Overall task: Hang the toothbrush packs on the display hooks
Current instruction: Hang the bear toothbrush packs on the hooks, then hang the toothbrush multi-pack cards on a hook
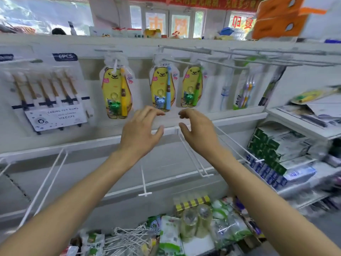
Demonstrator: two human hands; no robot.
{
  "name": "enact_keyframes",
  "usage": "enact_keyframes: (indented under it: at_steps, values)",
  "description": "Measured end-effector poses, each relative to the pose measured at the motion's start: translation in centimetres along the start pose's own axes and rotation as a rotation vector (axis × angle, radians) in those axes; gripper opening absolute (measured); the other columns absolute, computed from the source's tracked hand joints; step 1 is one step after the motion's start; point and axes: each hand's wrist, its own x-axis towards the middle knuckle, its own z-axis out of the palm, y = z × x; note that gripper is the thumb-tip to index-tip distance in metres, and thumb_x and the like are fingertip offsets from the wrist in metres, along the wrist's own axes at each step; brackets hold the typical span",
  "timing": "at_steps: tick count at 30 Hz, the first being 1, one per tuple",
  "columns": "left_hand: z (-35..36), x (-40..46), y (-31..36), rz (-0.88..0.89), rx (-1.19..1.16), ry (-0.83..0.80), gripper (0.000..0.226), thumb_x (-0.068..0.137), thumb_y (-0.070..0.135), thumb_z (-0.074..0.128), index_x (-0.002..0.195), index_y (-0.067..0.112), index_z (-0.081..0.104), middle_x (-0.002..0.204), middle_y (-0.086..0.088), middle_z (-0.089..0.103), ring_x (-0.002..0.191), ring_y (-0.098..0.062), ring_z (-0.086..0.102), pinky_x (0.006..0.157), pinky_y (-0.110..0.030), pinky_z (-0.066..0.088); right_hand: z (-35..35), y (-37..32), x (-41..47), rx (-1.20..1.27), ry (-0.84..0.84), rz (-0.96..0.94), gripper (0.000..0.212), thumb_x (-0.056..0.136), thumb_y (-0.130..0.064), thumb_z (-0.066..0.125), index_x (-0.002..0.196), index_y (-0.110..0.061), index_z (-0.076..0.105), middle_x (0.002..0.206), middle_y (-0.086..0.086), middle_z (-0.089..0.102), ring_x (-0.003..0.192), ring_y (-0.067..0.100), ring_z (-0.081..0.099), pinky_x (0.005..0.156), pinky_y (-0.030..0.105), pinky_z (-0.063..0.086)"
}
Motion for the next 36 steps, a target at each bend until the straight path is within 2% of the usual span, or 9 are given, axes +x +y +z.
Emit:
enact_keyframes:
  at_steps: [4,8,11,16,24,28,31,36]
  values:
    - [2.7,1.1,6.0,0.075,-0.038,-0.156,0.049,0.089,0.040,0.063,0.135,0.035,0.047,0.135,0.010,0.049,0.120,-0.017,0.050,0.085,-0.037,0.047,-5.4,4.6,-3.7,-0.202,-0.020,0.003,0.038,0.093,-0.022,0.063,0.130,-0.015,0.056,0.125,0.003,0.063,0.112,0.027,0.058,0.087,0.045,0.051]
    - [6.2,2.5,12.6,0.178,-0.077,-0.203,0.054,0.086,0.041,0.065,0.136,0.032,0.046,0.135,0.006,0.050,0.118,-0.022,0.053,0.090,-0.040,0.048,-10.9,10.2,-7.1,-0.346,-0.025,0.030,0.046,0.091,-0.024,0.067,0.133,-0.012,0.053,0.126,0.008,0.060,0.110,0.033,0.058,0.084,0.046,0.051]
    - [9.3,3.4,18.1,0.235,-0.087,-0.216,0.057,0.085,0.045,0.064,0.137,0.030,0.047,0.135,0.004,0.052,0.116,-0.023,0.054,0.093,-0.040,0.046,-14.9,14.8,-9.8,-0.390,-0.023,0.083,0.050,0.091,-0.027,0.067,0.136,-0.012,0.052,0.129,0.007,0.060,0.114,0.031,0.056,0.088,0.043,0.048]
    - [14.5,5.0,28.3,0.273,-0.103,-0.254,0.062,0.087,0.048,0.062,0.142,0.027,0.043,0.141,0.003,0.049,0.125,-0.024,0.049,0.100,-0.041,0.041,-22.3,23.3,-13.4,-0.444,-0.069,0.139,0.054,0.094,-0.030,0.065,0.142,-0.012,0.047,0.133,0.008,0.058,0.121,0.030,0.054,0.093,0.041,0.045]
    - [21.9,7.8,44.5,0.313,-0.154,-0.299,0.061,0.090,0.049,0.059,0.144,0.028,0.041,0.144,0.003,0.047,0.130,-0.021,0.045,0.101,-0.040,0.041,-32.8,35.9,-18.5,-0.469,-0.086,0.207,0.062,0.097,-0.037,0.063,0.149,-0.013,0.040,0.142,0.005,0.054,0.131,0.026,0.048,0.103,0.039,0.042]
    - [26.0,10.2,49.6,0.330,-0.143,-0.322,0.060,0.089,0.049,0.057,0.143,0.027,0.042,0.145,0.003,0.049,0.130,-0.022,0.047,0.105,-0.043,0.041,-35.9,41.5,-19.7,-0.463,-0.081,0.232,0.059,0.096,-0.037,0.063,0.146,-0.013,0.044,0.144,0.004,0.053,0.133,0.025,0.047,0.108,0.038,0.040]
    - [29.3,12.6,52.3,0.335,-0.131,-0.351,0.059,0.090,0.048,0.056,0.143,0.029,0.042,0.144,0.004,0.048,0.129,-0.022,0.048,0.101,-0.042,0.043,-37.4,45.7,-19.7,-0.471,-0.077,0.256,0.057,0.097,-0.036,0.062,0.146,-0.014,0.045,0.146,0.002,0.051,0.136,0.022,0.044,0.110,0.035,0.037]
    - [35.4,17.6,55.5,0.335,-0.112,-0.395,0.060,0.089,0.045,0.057,0.145,0.028,0.040,0.145,0.002,0.045,0.126,-0.024,0.050,0.095,-0.042,0.046,-38.6,52.8,-18.4,-0.490,-0.085,0.279,0.056,0.096,-0.034,0.063,0.146,-0.014,0.045,0.146,0.002,0.051,0.137,0.023,0.043,0.110,0.037,0.037]
